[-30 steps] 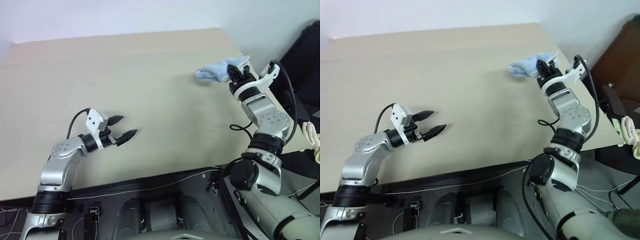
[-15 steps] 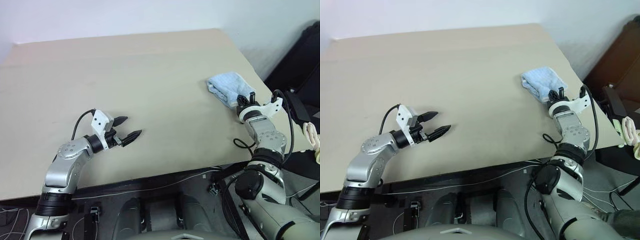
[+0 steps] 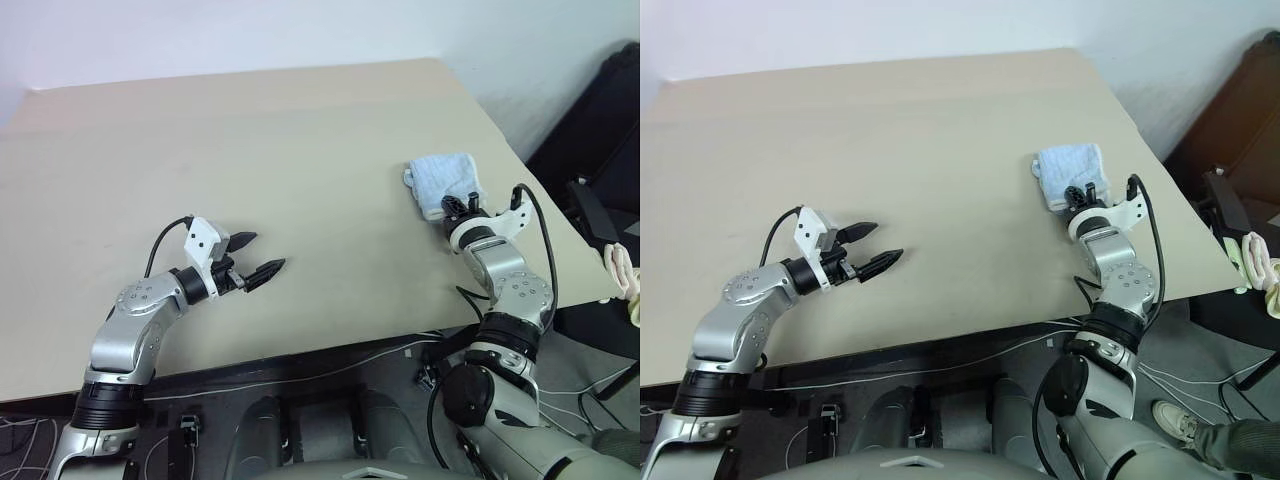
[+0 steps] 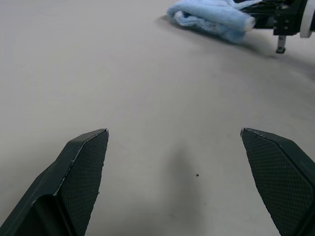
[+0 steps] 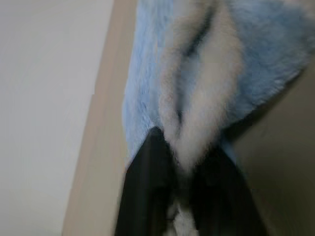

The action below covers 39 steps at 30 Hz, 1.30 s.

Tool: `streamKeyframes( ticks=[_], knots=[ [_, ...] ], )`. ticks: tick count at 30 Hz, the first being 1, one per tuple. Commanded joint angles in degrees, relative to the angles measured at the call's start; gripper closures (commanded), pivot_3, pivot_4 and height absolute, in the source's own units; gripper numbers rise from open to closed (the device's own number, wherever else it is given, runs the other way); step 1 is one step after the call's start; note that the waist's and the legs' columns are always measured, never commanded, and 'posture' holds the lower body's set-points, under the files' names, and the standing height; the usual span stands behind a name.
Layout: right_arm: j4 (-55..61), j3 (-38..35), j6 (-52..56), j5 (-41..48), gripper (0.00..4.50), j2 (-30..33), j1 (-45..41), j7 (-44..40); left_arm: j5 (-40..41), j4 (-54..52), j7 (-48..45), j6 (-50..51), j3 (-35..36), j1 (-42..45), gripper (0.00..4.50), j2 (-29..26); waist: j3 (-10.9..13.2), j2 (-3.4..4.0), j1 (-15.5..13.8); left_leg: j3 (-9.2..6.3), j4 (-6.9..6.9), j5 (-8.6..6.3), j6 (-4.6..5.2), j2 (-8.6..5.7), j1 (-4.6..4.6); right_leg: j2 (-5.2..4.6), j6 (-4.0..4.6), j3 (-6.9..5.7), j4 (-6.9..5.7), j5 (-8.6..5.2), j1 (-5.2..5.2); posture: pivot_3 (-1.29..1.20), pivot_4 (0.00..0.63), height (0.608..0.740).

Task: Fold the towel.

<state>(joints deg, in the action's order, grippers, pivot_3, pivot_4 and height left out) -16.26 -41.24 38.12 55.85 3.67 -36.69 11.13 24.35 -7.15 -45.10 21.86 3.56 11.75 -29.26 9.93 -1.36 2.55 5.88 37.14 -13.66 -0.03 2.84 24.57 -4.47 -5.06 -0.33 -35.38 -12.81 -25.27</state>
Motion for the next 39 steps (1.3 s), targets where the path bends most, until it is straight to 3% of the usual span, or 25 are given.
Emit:
streamKeyframes(
  ticks=[1,9,15,19,24,27,30,36,39],
  knots=[
    [-1.99,-0.24,-2.88,-1.45,2.67,2.20,0.79,0.48,0.07,-0.24,-0.32,-1.20,0.90,0.68,0.00,-0.38,0.00,0.00,-0.09,0.00,0.00,0.00,0.00,-0.01,0.00,0.00,0.00,0.00,0.01,0.00,0.01,0.00,0.150,0.740],
    [2.32,-3.18,-1.26,2.30,0.01,7.43,5.35,2.40,-0.32,0.38,-0.53,-2.96,1.62,-1.31,0.00,-0.66,-0.04,-0.01,-1.35,-0.10,0.02,-0.01,0.01,-0.01,-0.11,-0.11,0.06,-0.07,0.18,-0.03,0.28,0.00,0.150,0.740],
    [15.16,-0.56,8.83,10.88,0.01,10.29,14.92,0.79,2.65,-1.57,-0.03,-1.63,3.08,-0.77,0.00,0.19,-0.04,0.01,-2.05,-0.16,0.01,-0.02,0.02,-0.02,-0.07,-0.17,0.24,-0.11,0.25,-0.14,0.30,0.00,0.150,0.740],
    [22.19,6.23,16.38,12.95,0.01,13.64,23.31,-6.52,6.63,-2.87,2.15,2.10,5.77,0.78,0.00,1.12,-0.05,0.04,-1.44,-0.29,-0.01,-0.03,0.03,0.03,-0.11,-0.14,0.24,-0.07,0.23,-0.14,0.29,0.00,0.150,0.740],
    [31.94,17.48,15.12,6.55,0.01,21.55,27.56,-21.25,9.76,-5.58,-0.30,4.57,7.86,-1.35,0.00,-1.86,-0.08,0.11,0.07,-0.25,0.00,-0.03,0.03,0.07,-0.22,-0.02,0.25,0.01,0.21,-0.16,0.30,0.00,0.150,0.740],
    [35.89,23.53,11.12,1.40,0.01,24.13,27.14,-28.09,11.00,-6.16,-2.08,5.39,8.80,-3.13,0.00,-3.77,-0.08,0.11,0.03,-0.24,0.02,-0.03,0.03,0.07,-0.23,0.02,0.24,0.04,0.20,-0.16,0.28,0.00,0.150,0.740],
    [38.53,32.00,-0.39,-10.17,0.01,25.30,27.05,-36.04,12.71,-7.36,-3.51,6.60,10.58,-5.42,0.00,-5.91,-0.07,0.09,-0.17,-0.24,0.02,-0.03,0.02,0.05,-0.19,0.01,0.24,0.03,0.23,-0.18,0.24,0.00,0.150,0.740],
    [33.97,44.48,-18.58,-26.68,0.01,21.65,23.39,-43.85,13.00,-7.37,-5.43,4.66,14.55,-10.17,0.00,-8.44,-0.07,0.08,-0.24,-0.20,0.02,-0.04,0.01,0.01,-0.12,-0.06,0.23,0.03,0.26,-0.19,0.17,0.00,0.150,0.740],
    [30.48,46.95,-21.78,-27.96,0.01,19.27,21.61,-47.86,14.71,-9.86,-4.47,4.81,16.59,-12.73,0.00,-7.49,-0.07,0.08,-0.19,-0.20,0.02,-0.04,0.00,0.03,-0.13,-0.07,0.24,0.03,0.25,-0.19,0.16,0.00,0.150,0.740]
  ],
)
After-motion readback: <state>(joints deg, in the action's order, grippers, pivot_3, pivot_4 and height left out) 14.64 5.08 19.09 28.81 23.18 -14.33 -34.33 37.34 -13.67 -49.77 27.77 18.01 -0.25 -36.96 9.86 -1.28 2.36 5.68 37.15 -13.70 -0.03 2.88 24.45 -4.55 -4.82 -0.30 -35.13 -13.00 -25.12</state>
